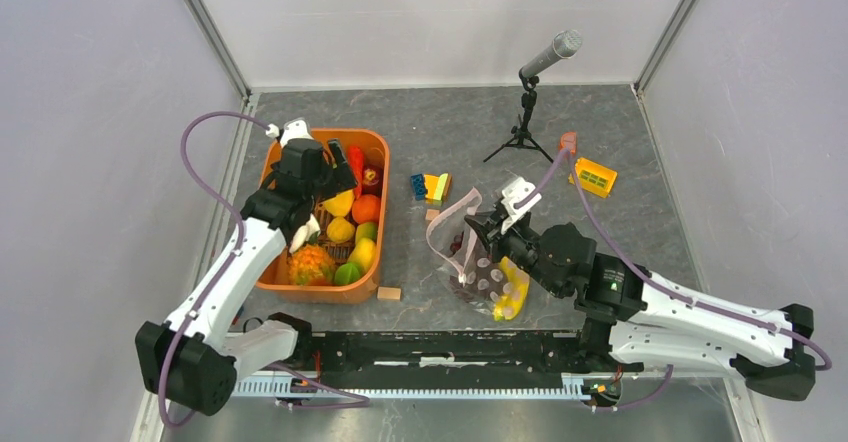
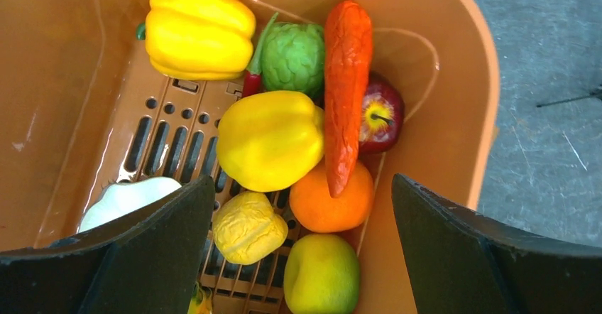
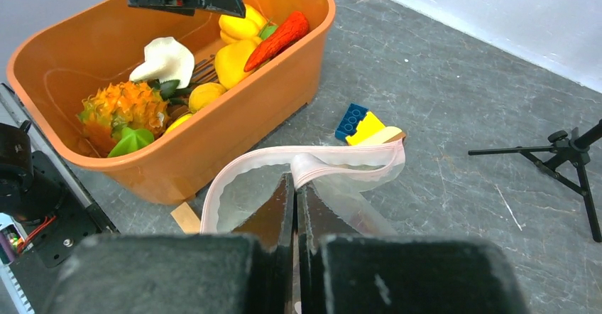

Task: Place the food in the zip-top bag and seal the zipper
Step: Pick up the fake vegetable from the bin.

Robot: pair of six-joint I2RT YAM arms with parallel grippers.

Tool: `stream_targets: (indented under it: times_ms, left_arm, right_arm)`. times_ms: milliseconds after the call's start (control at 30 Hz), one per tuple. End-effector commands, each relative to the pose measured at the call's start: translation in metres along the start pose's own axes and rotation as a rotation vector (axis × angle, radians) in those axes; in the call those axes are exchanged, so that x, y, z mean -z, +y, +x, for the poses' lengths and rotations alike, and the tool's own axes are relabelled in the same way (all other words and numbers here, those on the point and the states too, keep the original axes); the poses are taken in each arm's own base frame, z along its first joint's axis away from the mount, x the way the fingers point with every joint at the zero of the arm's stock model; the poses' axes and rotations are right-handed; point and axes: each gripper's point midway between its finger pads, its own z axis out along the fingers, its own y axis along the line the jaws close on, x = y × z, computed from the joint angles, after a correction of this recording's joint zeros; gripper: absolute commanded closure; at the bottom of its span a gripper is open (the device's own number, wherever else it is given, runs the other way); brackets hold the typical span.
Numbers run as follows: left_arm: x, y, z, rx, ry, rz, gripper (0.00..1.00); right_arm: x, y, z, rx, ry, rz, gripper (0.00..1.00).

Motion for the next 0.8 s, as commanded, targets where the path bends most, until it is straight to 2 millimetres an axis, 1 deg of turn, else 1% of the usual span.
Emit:
stream_targets:
  times_ms: [0, 167, 233, 267, 367, 400, 533, 600, 667, 767]
  left_arm:
    - [-0.016, -0.008, -0.013, 0.121, -0.028, 0.014, 0.00]
    - [-0.045, -0.003, -0.002, 0.169, -0.008, -0.016, 0.00]
    - [-0.055, -0.010, -0.004, 0.185, -0.028, 0.023, 0.01]
    - [-0.059, -0.013, -0.005, 0.187, -0.036, 0.032, 0.02]
    - [-0.072, -0.023, -0.013, 0.153, -0.057, 0.061, 0.10]
    - [-0.077, -0.024, -0.015, 0.125, -0.051, 0.057, 0.13]
    - [-0.096, -0.019, -0.014, 0.038, -0.001, -0.016, 0.25]
    - [-0.104, -0.019, -0.006, 0.002, 0.036, -0.021, 0.30]
    - [-0.107, -0.020, 0.002, -0.010, 0.069, -0.016, 0.36]
    - [-0.108, -0.025, 0.014, -0.016, 0.101, 0.032, 0.51]
  right_arm:
    - [0.004, -0.001, -0.018, -0.059, -0.082, -0.004, 0.99]
    - [0.005, -0.005, -0.013, -0.062, -0.070, 0.012, 0.99]
    - [0.005, -0.004, -0.012, -0.061, -0.070, 0.011, 0.99]
    - [0.005, -0.004, -0.012, -0.061, -0.069, 0.011, 0.99]
    - [0.003, -0.003, -0.011, -0.059, -0.064, 0.007, 0.99]
    - [0.003, -0.003, -0.011, -0.059, -0.064, 0.006, 0.99]
    - [0.003, -0.002, -0.010, -0.064, -0.061, 0.007, 0.99]
    - [0.003, -0.002, -0.009, -0.066, -0.060, 0.009, 0.99]
    - [0.002, -0.003, -0.008, -0.068, -0.057, 0.013, 0.99]
    - [0.001, -0.004, -0.006, -0.068, -0.053, 0.019, 0.99]
